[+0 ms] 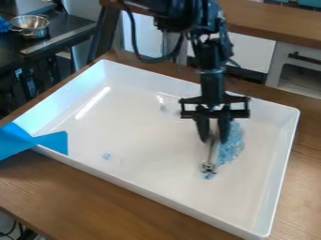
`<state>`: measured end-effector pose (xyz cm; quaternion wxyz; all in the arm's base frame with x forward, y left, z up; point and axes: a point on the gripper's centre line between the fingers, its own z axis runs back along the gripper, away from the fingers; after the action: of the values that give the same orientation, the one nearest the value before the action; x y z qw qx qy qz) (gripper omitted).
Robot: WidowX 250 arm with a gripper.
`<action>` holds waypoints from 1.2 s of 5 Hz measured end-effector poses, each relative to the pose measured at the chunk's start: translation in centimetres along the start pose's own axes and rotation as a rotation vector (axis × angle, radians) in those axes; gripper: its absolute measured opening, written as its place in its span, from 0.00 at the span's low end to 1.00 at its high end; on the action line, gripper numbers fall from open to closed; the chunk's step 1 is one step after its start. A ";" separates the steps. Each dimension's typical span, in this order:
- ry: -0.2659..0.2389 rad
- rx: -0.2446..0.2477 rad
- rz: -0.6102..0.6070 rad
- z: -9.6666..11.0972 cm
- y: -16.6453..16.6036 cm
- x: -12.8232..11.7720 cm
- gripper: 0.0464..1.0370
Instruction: Sweep into pile
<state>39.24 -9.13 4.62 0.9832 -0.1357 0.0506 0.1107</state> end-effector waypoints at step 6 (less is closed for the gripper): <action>0.000 -0.358 0.154 9.5 2.1 3.2 0.32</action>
<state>42.53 -3.81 12.77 0.9320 -0.3042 0.0404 0.1930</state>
